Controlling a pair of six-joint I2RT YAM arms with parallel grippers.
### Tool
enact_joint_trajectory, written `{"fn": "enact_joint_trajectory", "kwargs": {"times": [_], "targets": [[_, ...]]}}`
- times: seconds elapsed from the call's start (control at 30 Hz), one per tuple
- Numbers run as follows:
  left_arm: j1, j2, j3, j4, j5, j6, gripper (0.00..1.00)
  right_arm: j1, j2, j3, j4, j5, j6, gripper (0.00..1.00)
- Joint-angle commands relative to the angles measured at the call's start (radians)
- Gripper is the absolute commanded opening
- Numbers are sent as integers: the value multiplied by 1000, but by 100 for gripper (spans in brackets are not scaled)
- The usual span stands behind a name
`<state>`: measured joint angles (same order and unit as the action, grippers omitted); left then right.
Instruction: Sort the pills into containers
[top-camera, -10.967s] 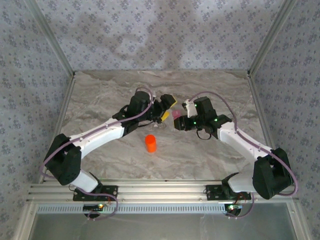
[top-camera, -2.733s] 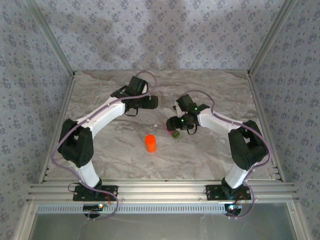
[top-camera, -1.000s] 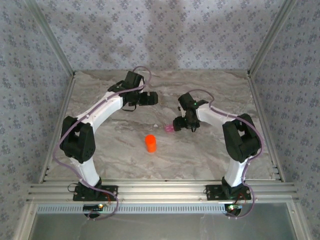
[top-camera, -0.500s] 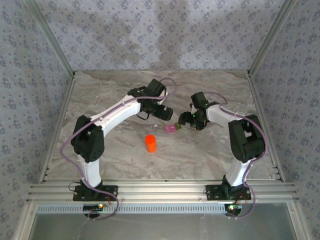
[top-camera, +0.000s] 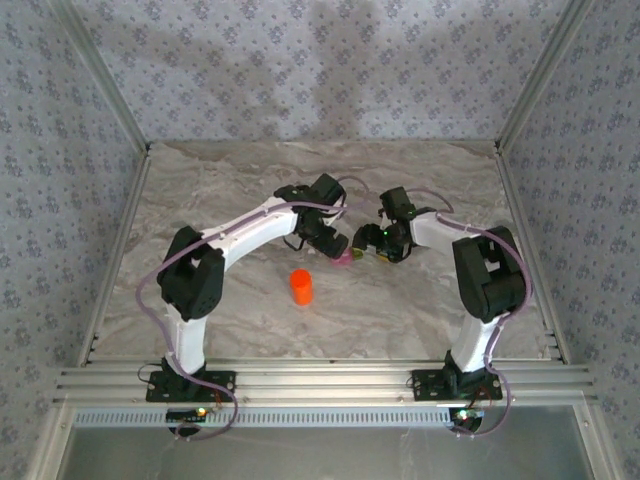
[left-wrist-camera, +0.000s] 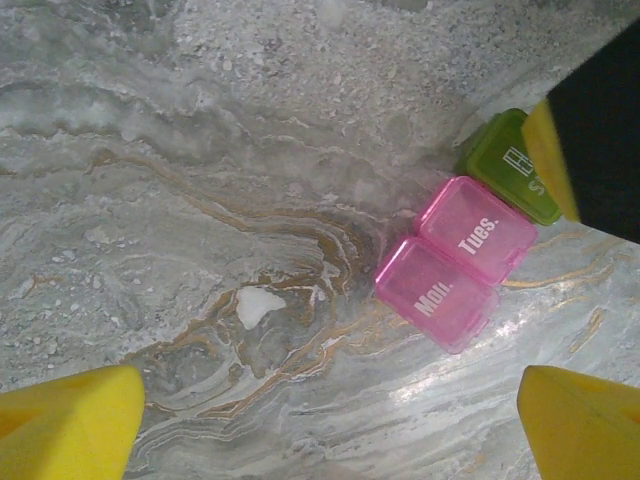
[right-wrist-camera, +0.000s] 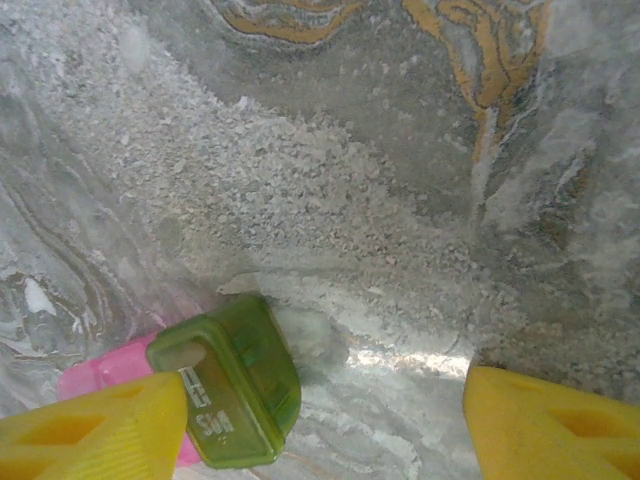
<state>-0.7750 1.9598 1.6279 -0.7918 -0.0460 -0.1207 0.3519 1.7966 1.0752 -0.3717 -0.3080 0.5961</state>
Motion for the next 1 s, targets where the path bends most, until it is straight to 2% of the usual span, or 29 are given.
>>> {"fn": "enact_joint_trajectory", "kwargs": {"times": [0.0, 0.43, 0.97], "targets": [[-11, 21, 10, -29, 11, 23, 96, 2, 34, 22, 0, -25, 25, 75], [-52, 40, -20, -29, 9, 30, 96, 2, 56, 16, 14, -33, 25, 74], [-51, 64, -71, 36, -14, 9, 95, 3, 56, 13, 13, -26, 25, 74]]}}
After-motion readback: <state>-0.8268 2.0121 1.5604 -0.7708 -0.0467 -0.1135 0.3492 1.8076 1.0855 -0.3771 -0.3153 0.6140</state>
